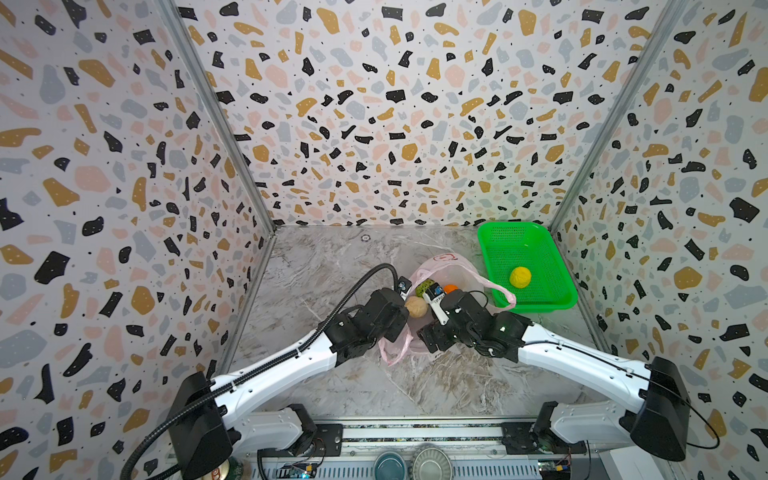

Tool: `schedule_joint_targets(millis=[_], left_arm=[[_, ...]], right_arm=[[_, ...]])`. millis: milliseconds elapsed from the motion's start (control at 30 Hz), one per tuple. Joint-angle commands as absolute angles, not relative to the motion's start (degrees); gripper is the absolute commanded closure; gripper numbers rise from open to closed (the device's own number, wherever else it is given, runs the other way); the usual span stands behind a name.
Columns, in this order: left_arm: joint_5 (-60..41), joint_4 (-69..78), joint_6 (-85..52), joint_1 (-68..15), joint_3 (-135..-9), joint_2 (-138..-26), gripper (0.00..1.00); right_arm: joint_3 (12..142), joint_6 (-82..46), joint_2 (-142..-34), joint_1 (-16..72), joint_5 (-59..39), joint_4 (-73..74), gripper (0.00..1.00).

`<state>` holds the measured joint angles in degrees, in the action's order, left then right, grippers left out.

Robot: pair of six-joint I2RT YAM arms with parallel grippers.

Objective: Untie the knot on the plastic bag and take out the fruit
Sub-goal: 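Move the right gripper back into the bag above the pale pear, then close the right gripper on the pale pear inside the bag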

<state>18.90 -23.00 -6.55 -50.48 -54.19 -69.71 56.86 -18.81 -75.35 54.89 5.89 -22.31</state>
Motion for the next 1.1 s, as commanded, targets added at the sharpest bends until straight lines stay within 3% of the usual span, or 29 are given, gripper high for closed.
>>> schedule_joint_targets(millis=[0, 533, 1067], left_arm=[[20.72, -21.69, -5.54, -50.48, -56.03, -69.96, 1.0], [27.21, -20.08, -4.06, -50.15, -55.99, -71.66, 1.0], [26.79, -18.5, -1.94, -49.26, -56.26, -74.06, 1.0]], right_arm=[[55.92, -17.5, -77.13, 54.49, 7.17, -17.2, 0.11], [57.12, -22.01, -91.54, 46.32, 0.79, -7.92, 0.14], [62.46, -33.33, -100.19, 43.83, 0.62, -2.83, 0.04]])
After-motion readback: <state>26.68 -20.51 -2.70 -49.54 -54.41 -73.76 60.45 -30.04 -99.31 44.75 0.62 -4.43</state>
